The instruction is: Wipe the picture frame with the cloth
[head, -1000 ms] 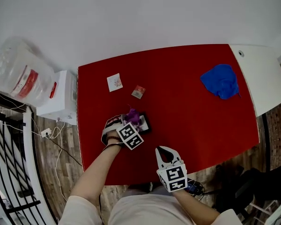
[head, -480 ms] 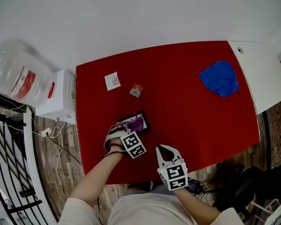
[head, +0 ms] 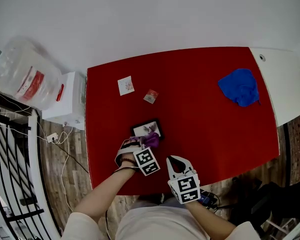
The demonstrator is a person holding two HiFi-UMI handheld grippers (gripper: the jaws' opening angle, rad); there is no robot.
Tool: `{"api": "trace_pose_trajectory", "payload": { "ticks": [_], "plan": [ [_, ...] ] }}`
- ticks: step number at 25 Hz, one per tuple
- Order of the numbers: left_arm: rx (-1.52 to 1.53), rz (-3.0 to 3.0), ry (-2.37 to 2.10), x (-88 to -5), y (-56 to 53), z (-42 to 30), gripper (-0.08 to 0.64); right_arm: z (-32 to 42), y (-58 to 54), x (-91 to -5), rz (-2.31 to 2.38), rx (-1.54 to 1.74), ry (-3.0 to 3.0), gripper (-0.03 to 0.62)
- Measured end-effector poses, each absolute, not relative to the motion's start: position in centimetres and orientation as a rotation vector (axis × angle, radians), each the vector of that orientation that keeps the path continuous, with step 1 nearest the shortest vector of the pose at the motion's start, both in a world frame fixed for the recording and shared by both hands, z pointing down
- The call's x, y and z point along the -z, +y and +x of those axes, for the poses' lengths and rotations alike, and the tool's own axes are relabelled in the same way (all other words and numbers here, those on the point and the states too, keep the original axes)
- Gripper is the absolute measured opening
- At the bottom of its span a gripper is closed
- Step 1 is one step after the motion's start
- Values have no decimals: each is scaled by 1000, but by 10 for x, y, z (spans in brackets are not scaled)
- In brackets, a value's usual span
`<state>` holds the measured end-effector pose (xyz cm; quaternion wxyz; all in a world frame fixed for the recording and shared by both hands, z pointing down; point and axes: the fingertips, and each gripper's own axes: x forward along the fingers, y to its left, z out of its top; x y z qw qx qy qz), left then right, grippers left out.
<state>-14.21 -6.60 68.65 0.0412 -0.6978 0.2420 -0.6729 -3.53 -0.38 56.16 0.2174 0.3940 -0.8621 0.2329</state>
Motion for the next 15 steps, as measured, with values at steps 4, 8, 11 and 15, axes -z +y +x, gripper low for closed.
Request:
{"api": "trace_pose_trajectory", "payload": {
  "ticks": [4, 8, 11, 15],
  "plan": [
    [2037, -2151, 882, -673, -104, -152, 61, -30, -2, -561, 1097, -650, -2382, 3],
    [2047, -2083, 933, -670, -141, -159, 61, -21, 3, -565, 1117, -669, -2359, 3],
    [2063, -2036, 920, -677, -152, -157, 61, -14, 5, -567, 1132, -679, -2344, 3],
    [2090, -2017, 896, -687, -151, -156, 61, -6, 3, -567, 1155, -679, -2334, 3]
  ]
}}
